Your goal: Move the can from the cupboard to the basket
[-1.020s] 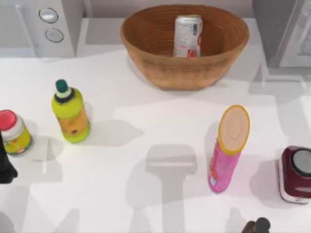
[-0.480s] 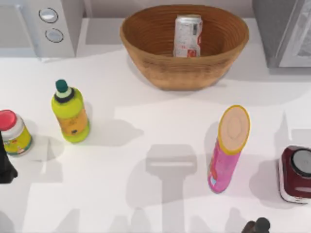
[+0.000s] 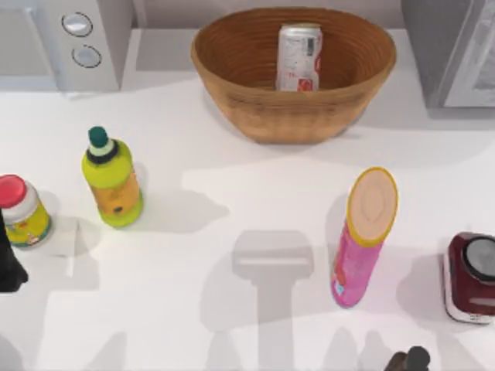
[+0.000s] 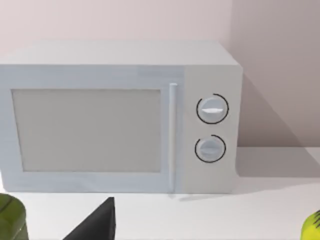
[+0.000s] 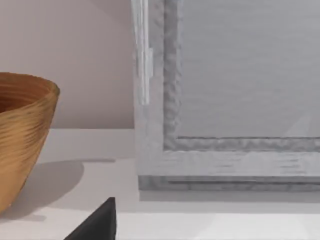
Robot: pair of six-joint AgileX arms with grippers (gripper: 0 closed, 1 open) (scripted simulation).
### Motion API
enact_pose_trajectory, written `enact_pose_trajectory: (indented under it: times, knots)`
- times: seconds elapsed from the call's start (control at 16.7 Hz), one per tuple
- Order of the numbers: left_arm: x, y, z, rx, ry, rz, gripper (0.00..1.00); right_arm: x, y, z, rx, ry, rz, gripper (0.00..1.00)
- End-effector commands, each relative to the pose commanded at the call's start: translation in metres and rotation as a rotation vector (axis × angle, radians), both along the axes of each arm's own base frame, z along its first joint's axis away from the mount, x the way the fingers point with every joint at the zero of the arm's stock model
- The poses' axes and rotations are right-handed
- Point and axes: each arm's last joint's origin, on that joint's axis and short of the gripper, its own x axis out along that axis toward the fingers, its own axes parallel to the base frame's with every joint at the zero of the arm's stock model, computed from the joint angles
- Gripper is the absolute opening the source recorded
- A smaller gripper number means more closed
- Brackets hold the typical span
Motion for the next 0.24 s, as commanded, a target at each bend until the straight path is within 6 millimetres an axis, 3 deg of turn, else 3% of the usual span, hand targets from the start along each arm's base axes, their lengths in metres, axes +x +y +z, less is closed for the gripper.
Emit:
enact_pose_trajectory:
  times: [0.24]
  knots:
    - [0.0, 0.0, 0.0, 0.0, 0.0, 0.0, 1.0, 0.0004, -0.0005, -0.0093, 0.0, 0.0, 0.002, 1.0]
